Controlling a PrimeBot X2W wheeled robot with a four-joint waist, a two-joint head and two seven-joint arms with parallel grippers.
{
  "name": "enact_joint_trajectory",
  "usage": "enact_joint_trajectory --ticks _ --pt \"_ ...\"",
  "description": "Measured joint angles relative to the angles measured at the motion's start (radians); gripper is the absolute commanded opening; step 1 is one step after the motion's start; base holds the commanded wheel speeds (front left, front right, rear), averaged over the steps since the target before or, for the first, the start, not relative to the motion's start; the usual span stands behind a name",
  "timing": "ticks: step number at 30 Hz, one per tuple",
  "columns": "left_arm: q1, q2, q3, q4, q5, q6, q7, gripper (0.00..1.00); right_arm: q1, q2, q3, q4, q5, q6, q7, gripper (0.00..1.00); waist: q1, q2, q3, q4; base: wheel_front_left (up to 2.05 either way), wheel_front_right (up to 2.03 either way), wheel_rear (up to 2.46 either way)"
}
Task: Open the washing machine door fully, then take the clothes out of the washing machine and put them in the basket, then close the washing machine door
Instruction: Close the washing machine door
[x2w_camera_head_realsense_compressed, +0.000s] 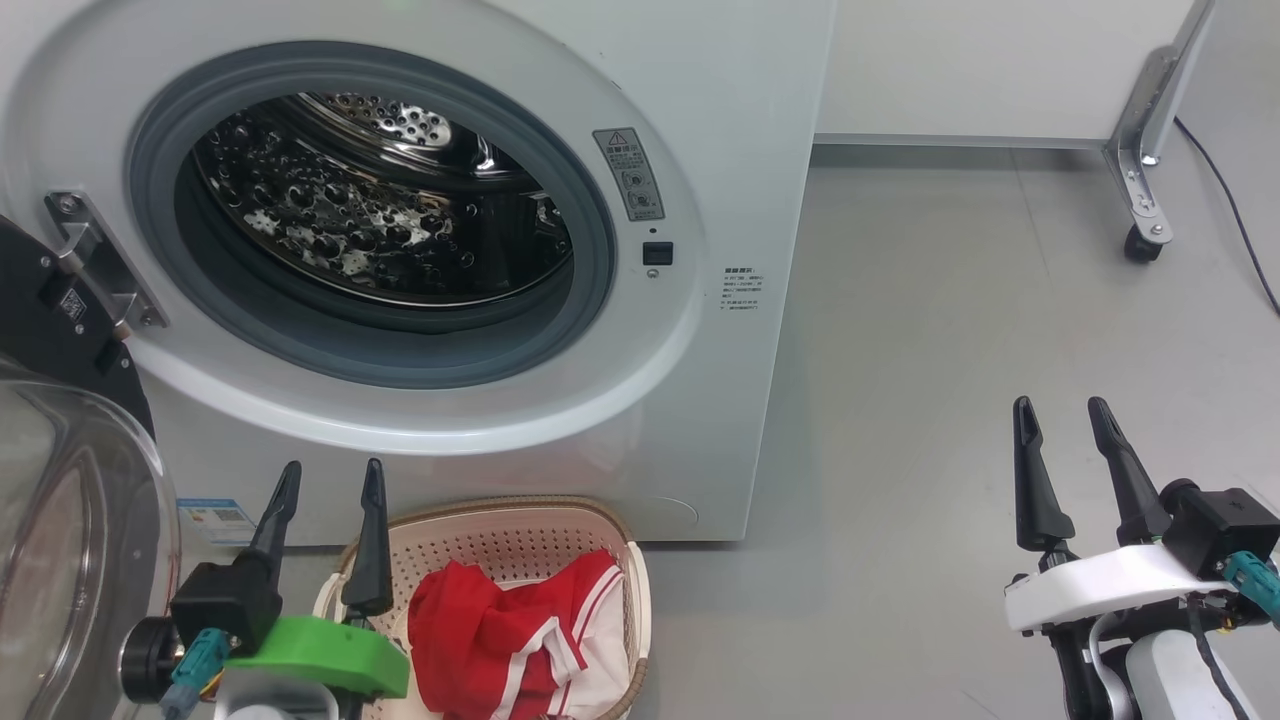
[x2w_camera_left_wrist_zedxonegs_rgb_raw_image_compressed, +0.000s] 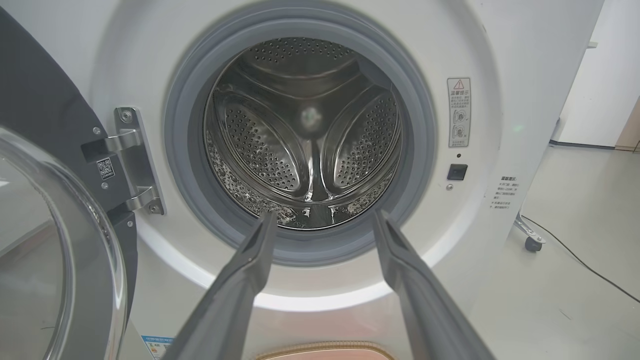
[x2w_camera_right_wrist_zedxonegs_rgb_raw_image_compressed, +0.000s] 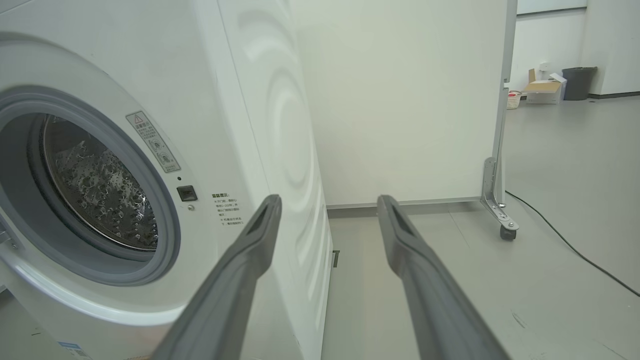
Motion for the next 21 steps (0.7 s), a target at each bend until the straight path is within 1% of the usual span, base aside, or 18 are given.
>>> enact_joint_trajectory --ticks 13,19,21 --pt "0.024 0.003 -0.012 -0.046 0.0 0.02 0.0 1.0 0.001 0.002 0.0 -0.006 -0.008 0.0 0.0 1.0 0.0 0.0 0.005 -0.007 0.0 0.0 0.0" --pt "0.034 0.003 -0.016 -0.061 0.01 0.023 0.0 1.0 0.001 0.005 -0.002 -0.01 -0.008 0.0 0.0 1.0 0.0 0.0 0.01 -0.008 0.0 0.0 0.0" --pt "0.038 0.003 -0.016 -0.063 0.01 0.03 0.0 1.0 0.001 0.006 -0.002 -0.011 -0.008 0.0 0.0 1.0 0.0 0.0 0.012 -0.008 0.0 0.0 0.0"
